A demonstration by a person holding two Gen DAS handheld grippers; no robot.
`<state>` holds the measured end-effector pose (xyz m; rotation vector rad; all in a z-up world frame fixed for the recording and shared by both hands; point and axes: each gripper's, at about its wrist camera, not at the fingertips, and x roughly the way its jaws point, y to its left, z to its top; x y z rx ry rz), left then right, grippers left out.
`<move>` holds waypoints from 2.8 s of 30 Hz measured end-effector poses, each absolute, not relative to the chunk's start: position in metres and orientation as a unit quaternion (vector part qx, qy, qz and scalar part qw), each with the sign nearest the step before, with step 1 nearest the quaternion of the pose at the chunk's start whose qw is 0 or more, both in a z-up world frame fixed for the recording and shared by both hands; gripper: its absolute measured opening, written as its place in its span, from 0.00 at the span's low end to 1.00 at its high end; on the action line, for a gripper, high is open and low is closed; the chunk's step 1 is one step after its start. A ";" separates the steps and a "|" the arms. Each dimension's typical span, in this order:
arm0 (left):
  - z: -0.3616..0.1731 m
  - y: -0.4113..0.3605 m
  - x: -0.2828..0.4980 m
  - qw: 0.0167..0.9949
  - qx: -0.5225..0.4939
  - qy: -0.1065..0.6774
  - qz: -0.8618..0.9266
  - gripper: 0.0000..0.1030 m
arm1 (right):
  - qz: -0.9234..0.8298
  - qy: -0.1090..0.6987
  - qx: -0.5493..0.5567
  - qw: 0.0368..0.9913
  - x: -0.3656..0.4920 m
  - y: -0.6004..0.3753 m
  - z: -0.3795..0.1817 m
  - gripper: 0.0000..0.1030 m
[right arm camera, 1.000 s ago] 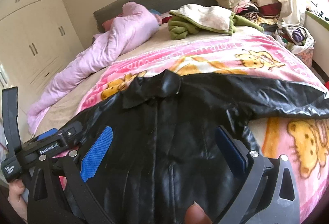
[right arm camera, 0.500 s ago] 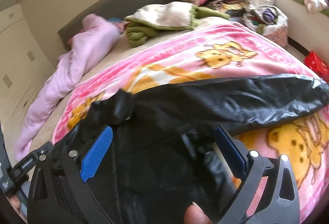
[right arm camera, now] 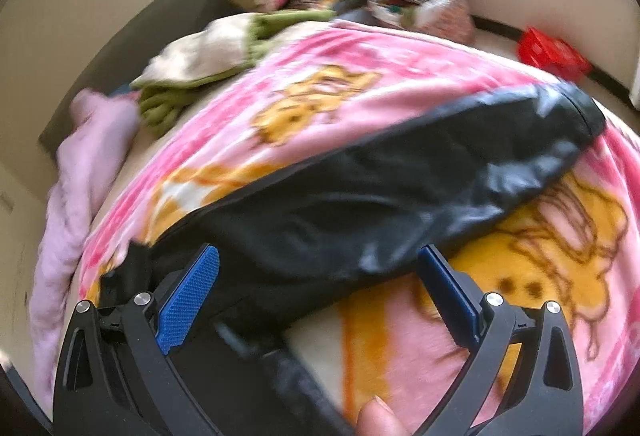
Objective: Fold large clothes
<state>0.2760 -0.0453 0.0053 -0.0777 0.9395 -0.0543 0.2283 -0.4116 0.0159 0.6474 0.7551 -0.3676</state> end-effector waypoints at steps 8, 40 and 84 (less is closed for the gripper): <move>-0.026 -0.056 0.285 0.875 -0.027 0.480 -0.059 0.91 | -0.271 0.360 0.399 0.798 0.211 -0.490 -0.030 0.96; -0.005 0.042 0.295 0.892 -0.140 0.429 -0.027 0.91 | -0.085 0.160 0.371 0.911 0.235 -0.498 0.074 0.11; -0.002 0.109 0.275 0.850 -0.329 0.393 -0.122 0.91 | 0.124 0.383 0.342 0.849 0.238 -0.225 -0.019 0.67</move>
